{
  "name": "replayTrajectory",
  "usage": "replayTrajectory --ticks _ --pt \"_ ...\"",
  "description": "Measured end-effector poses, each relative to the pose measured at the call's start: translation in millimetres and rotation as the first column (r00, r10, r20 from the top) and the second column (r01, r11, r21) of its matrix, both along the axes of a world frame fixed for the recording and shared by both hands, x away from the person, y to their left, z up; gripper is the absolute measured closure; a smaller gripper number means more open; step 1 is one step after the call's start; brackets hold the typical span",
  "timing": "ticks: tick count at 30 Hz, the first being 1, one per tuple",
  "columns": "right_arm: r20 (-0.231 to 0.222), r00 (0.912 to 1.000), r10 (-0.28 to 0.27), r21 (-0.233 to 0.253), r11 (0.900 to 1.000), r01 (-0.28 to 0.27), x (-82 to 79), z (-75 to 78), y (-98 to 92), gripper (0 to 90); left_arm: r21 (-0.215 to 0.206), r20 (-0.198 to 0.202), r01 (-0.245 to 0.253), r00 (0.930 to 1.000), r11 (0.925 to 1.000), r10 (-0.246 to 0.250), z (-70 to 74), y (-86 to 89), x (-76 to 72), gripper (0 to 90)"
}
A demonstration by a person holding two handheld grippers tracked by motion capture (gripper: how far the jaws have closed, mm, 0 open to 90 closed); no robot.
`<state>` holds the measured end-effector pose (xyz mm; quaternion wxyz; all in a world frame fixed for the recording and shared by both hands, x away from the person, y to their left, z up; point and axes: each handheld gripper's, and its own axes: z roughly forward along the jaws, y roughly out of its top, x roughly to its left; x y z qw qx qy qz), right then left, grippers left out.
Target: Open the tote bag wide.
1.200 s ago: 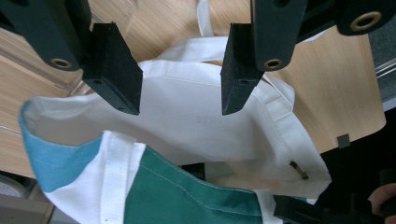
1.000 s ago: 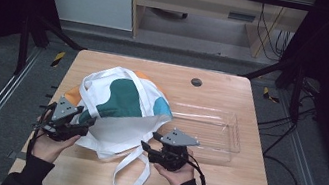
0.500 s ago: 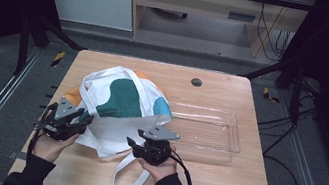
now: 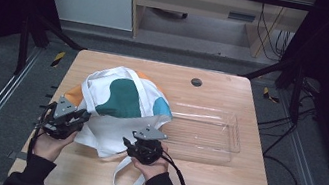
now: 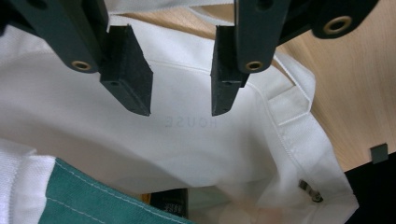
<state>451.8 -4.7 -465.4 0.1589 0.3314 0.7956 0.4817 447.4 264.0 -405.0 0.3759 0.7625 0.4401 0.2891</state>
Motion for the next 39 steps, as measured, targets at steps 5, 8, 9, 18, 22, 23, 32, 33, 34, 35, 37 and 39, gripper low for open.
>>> replayTrajectory --ticks 5,8,9,18,22,23,32,33,34,35,37,39 --pt "-0.005 0.9999 -0.015 0.001 1.000 0.015 1.0 -4.9 7.7 71.6 0.002 0.000 0.003 1.0000 1.0000 -0.003 0.4 0.3 0.4 77.3" --pt "-0.012 0.9998 -0.013 -0.003 1.000 0.013 1.7 -7.9 11.6 76.7 0.001 -0.003 0.003 1.0000 1.0000 -0.003 0.5 0.4 0.7 78.2" --pt "-0.016 0.9997 -0.018 -0.010 1.000 0.018 2.4 -10.3 15.6 82.3 -0.003 -0.005 0.004 1.0000 1.0000 -0.004 0.6 0.9 0.9 78.4" --pt "-0.054 0.9978 -0.038 -0.019 0.999 0.037 8.0 -24.2 34.1 90.0 -0.005 -0.002 0.006 1.0000 1.0000 -0.006 1.7 1.1 0.0 79.9" --pt "-0.063 0.9974 -0.036 -0.050 0.998 0.033 8.8 -28.6 43.2 90.0 -0.015 0.005 0.008 1.0000 0.9999 -0.008 3.7 2.2 -1.2 80.5" --pt "-0.066 0.9972 -0.037 -0.056 0.998 0.033 9.3 -29.8 44.6 90.0 -0.015 0.005 0.008 1.0000 0.9999 -0.008 3.7 2.2 -1.2 80.6" --pt "-0.095 0.9944 -0.048 -0.103 0.994 0.038 11.4 -41.7 49.4 90.0 -0.035 0.030 0.006 0.9996 0.9994 -0.005 8.6 3.9 -4.2 82.1" --pt "-0.095 0.9944 -0.048 -0.103 0.994 0.038 11.4 -41.7 49.4 90.0 -0.035 0.030 0.006 0.9996 0.9994 -0.005 8.6 3.9 -4.2 82.2" --pt "-0.095 0.9945 -0.046 -0.106 0.994 0.035 11.6 -41.8 49.6 90.0 -0.036 0.031 0.006 0.9995 0.9993 -0.005 9.3 3.8 -4.6 82.3" --pt "-0.095 0.9944 -0.045 -0.110 0.993 0.034 11.6 -42.0 49.6 90.0 -0.038 0.035 0.005 0.9994 0.9993 -0.004 10.1 3.8 -5.1 82.4" --pt "-0.101 0.9939 -0.045 -0.115 0.993 0.033 11.8 -42.1 49.6 90.0 -0.047 0.042 0.006 0.9991 0.9989 -0.004 11.8 4.0 -5.9 82.6" --pt "-0.100 0.9941 -0.043 -0.119 0.992 0.031 11.9 -42.4 49.7 90.0 -0.056 0.050 0.006 0.9987 0.9984 -0.003 13.4 4.3 -6.8 82.7"
